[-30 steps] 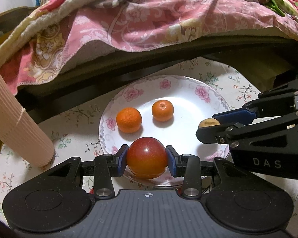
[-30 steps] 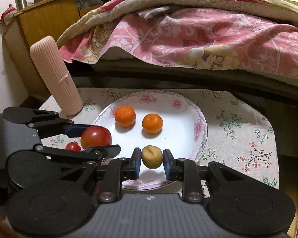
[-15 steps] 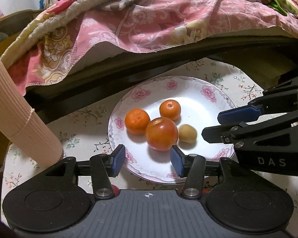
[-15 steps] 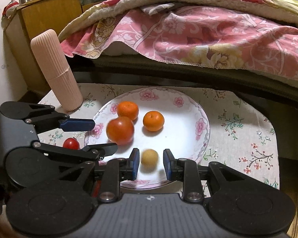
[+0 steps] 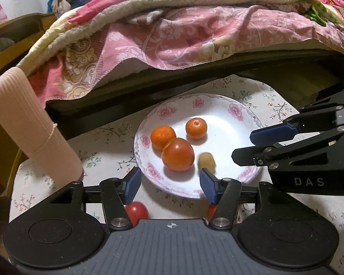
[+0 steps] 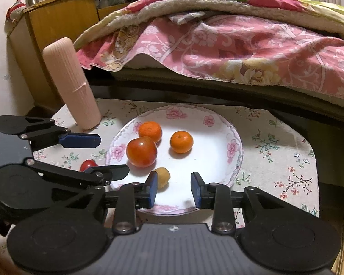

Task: Organize fruits
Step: 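Open both tools over the plate to release the tomato and yellow fruit, then grasp a mandarin on the tablecloth with the right tool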

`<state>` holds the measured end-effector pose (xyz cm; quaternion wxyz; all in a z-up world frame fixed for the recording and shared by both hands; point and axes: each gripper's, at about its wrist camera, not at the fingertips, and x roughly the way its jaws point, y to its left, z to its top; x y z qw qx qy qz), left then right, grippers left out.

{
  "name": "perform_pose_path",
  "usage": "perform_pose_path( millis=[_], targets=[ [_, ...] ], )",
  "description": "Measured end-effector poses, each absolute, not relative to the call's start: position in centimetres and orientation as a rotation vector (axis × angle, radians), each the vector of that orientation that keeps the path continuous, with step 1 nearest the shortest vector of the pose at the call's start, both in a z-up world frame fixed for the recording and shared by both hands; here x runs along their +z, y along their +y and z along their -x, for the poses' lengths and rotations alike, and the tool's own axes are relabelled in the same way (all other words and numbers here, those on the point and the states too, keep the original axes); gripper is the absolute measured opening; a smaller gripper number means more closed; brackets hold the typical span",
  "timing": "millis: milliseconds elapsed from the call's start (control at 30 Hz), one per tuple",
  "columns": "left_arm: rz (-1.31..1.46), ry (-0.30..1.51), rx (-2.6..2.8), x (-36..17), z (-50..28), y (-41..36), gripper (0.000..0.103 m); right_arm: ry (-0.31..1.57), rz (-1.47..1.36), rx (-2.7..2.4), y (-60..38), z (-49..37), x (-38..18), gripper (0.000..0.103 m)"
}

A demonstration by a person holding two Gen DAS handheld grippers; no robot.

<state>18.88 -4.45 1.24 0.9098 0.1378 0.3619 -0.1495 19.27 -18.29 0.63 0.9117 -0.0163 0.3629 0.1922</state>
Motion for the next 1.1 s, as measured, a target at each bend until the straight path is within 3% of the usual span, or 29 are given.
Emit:
perform_pose_path(
  millis=[1100],
  targets=[
    [-0.212, 0.934, -0.358, -0.4, -8.2, 0.3, 0.072, 0.872, -0.019, 0.446, -16.3, -8.6, 0.5, 0.034]
  ],
)
